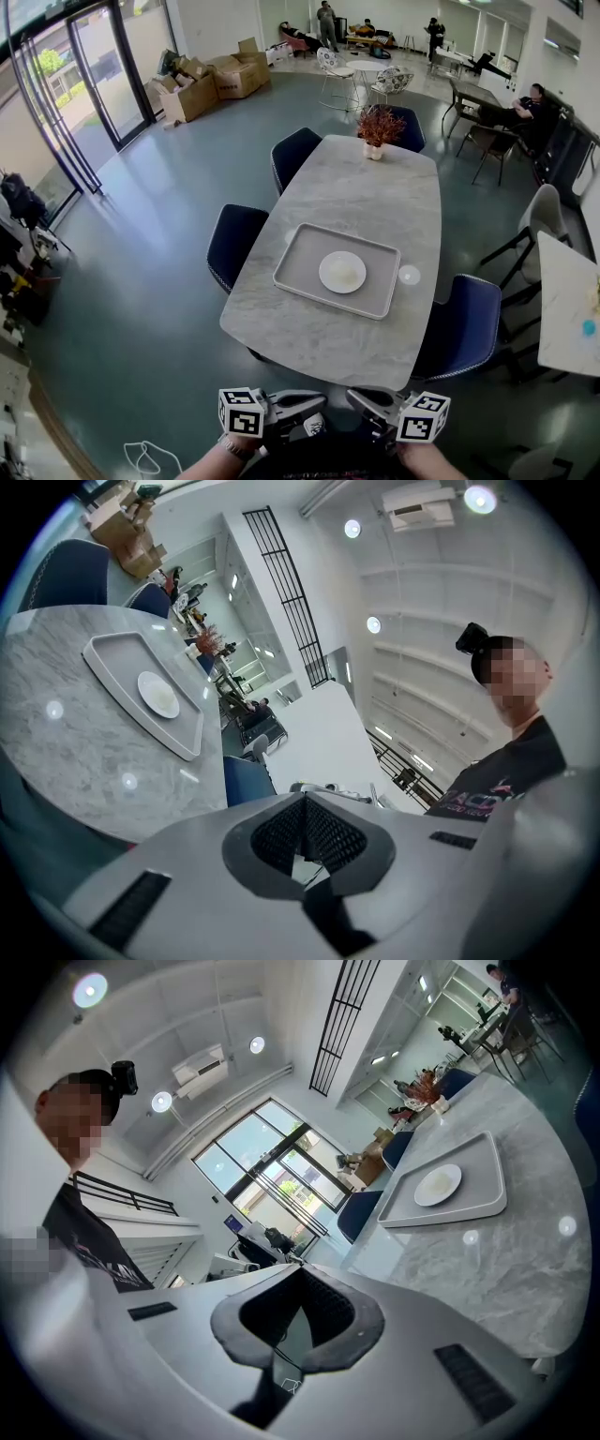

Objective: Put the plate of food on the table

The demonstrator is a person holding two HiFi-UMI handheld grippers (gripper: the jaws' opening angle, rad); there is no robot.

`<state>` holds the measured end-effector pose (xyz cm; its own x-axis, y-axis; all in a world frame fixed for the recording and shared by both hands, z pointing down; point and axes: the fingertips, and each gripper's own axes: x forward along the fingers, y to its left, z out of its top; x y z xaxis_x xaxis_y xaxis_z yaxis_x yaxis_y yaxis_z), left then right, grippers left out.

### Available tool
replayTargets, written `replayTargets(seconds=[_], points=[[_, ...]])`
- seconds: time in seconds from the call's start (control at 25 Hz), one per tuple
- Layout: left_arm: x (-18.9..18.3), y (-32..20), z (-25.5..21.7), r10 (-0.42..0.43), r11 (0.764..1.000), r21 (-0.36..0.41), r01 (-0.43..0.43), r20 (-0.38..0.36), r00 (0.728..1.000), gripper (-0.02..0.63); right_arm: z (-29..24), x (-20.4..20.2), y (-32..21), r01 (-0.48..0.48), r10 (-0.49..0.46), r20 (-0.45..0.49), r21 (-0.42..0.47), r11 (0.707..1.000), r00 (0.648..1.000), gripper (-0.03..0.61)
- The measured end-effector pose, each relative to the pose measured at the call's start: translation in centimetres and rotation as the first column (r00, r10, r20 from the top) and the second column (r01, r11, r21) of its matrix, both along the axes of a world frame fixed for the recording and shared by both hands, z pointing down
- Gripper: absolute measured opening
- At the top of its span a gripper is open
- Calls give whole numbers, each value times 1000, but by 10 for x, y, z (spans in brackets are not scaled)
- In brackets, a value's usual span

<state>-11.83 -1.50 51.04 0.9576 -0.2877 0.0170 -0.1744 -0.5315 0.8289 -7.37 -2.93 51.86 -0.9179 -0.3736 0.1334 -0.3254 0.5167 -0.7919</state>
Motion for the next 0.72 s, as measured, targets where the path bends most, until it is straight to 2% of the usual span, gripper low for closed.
replayTargets(seconds=[0.4, 0.72], points=[[-2, 1, 0, -17, 999, -38, 15, -42, 999, 8, 0, 3, 2, -14, 14, 1, 5, 1000, 1000, 11], [-3, 4, -2, -8, 1000, -29, 7, -33, 999, 8, 0, -1, 4, -11, 11, 3, 4, 1000, 1000, 11]])
